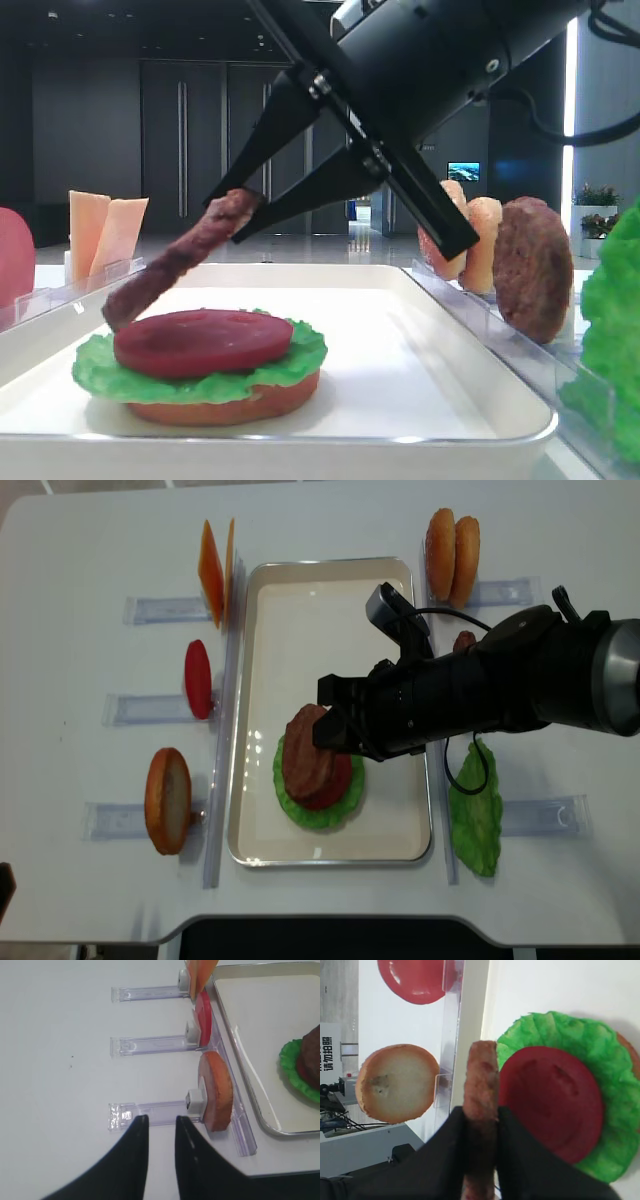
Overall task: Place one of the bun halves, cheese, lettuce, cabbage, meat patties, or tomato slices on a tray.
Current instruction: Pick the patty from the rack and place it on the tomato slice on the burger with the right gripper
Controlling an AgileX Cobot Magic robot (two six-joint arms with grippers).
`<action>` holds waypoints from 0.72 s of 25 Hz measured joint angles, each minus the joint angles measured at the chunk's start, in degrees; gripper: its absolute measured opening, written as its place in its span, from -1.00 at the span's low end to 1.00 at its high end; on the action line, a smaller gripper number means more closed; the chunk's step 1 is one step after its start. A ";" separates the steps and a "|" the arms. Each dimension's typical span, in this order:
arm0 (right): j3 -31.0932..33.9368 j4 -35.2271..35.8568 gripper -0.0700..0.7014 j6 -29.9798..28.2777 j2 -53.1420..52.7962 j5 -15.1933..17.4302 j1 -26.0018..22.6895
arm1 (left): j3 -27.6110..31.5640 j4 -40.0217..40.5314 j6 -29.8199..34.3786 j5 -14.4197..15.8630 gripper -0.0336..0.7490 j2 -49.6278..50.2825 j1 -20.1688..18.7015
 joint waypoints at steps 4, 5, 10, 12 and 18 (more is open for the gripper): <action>0.00 0.10 -0.50 0.00 0.93 0.00 -0.24 | 0.00 0.00 0.00 0.00 -0.56 0.00 0.00; 0.00 0.10 -0.50 0.00 0.98 0.00 -0.24 | 0.00 0.00 0.00 0.00 -0.56 0.00 0.00; 0.00 0.10 -0.50 0.00 1.05 0.11 -0.24 | 0.00 0.00 0.00 0.00 -0.56 0.00 0.00; 0.00 0.10 -0.50 0.00 1.05 0.11 -0.24 | 0.00 0.00 0.00 0.00 -0.56 0.00 0.00; 0.00 0.10 -0.49 0.05 1.05 0.11 -0.24 | 0.00 0.00 0.00 0.00 -0.56 0.00 0.00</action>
